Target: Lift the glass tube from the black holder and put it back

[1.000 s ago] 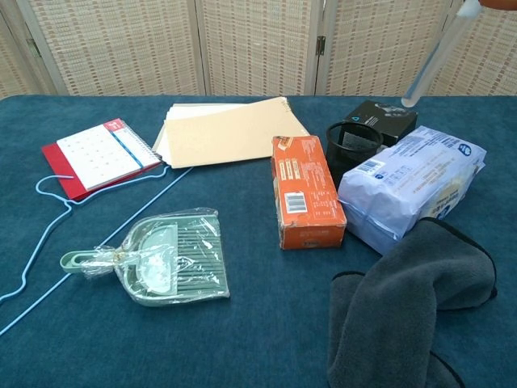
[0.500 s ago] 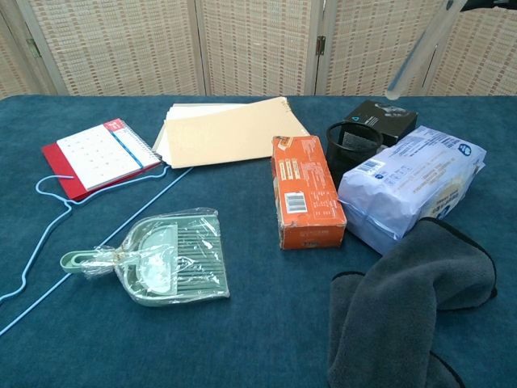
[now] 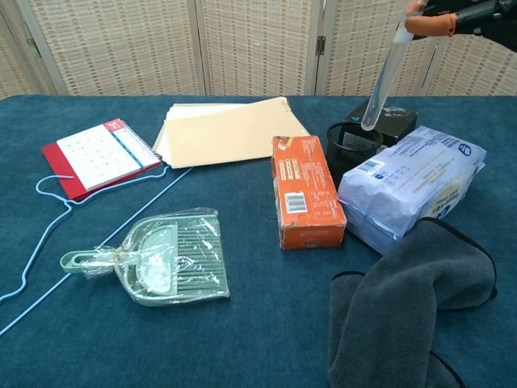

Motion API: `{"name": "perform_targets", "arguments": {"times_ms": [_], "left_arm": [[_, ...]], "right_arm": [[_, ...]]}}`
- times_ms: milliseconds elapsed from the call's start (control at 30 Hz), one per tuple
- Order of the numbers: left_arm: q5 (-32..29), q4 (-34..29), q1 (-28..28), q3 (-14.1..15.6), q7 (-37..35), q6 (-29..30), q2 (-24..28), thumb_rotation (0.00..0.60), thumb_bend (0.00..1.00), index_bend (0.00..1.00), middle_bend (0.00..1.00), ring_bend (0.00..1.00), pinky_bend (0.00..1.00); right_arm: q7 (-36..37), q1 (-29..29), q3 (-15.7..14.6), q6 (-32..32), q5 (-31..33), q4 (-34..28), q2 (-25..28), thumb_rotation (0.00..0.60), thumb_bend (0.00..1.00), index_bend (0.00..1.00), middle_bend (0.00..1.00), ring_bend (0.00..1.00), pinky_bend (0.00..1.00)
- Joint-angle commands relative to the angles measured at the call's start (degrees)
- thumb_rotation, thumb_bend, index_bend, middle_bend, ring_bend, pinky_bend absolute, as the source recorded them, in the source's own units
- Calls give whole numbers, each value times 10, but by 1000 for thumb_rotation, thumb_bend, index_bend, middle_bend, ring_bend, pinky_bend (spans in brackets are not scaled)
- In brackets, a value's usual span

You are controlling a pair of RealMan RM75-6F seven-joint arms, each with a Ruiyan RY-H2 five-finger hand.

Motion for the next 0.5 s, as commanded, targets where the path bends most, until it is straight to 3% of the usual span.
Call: {"name": "perform_targets", "arguments": {"times_ms": [33, 500], "left_arm": [[0, 1, 0, 0, -1, 0, 0, 600, 285, 126, 117, 93, 110], [-4, 9, 2, 1, -6, -3, -4, 600, 285, 126, 117, 94, 110]], "right_arm": [[-9, 6, -2, -7, 3, 9, -10, 600, 477, 646, 432, 158, 159], [-27, 29, -5, -51, 34, 92, -74, 600, 478, 646, 432, 158, 159]]}}
